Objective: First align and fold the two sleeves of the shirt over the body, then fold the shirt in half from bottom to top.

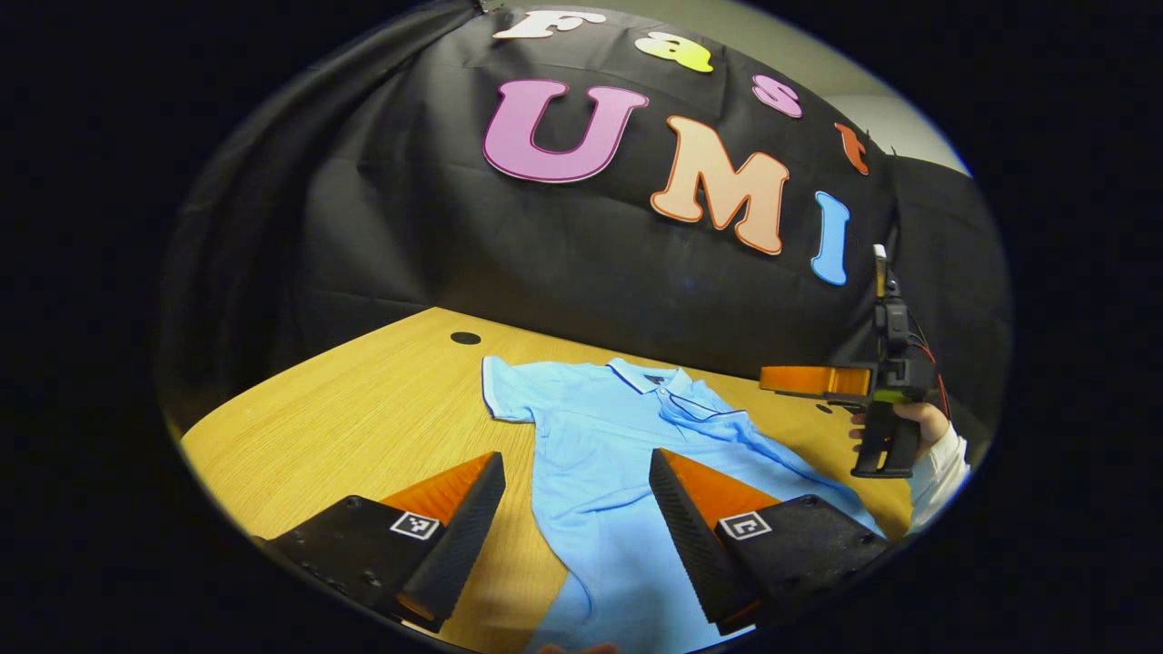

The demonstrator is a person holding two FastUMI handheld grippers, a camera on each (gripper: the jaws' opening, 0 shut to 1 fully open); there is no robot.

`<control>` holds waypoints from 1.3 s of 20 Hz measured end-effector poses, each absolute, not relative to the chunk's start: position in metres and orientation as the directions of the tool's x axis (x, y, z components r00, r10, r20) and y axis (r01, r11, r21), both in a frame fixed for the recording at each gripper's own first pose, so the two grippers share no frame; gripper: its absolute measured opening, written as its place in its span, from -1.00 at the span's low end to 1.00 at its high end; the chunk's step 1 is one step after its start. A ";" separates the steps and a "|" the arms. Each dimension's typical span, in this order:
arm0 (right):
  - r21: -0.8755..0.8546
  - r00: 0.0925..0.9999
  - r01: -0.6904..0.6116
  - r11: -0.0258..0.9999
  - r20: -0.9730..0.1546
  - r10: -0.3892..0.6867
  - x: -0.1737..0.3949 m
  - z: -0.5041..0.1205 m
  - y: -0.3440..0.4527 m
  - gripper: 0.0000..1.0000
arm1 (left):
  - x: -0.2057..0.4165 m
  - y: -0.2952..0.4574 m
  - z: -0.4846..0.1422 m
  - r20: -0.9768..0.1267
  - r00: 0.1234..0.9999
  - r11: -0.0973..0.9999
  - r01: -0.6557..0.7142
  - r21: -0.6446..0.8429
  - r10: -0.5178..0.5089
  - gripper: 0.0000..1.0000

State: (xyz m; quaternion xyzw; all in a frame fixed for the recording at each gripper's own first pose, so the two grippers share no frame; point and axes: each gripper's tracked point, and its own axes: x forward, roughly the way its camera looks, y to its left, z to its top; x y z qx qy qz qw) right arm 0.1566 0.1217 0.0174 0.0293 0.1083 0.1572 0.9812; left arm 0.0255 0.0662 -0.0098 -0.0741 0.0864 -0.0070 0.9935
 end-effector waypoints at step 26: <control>0.063 0.990 0.089 0.994 0.107 -0.095 -0.027 0.068 -0.101 0.94 | 0.210 0.152 -0.063 -0.530 0.843 0.994 -0.104 0.015 0.096 0.84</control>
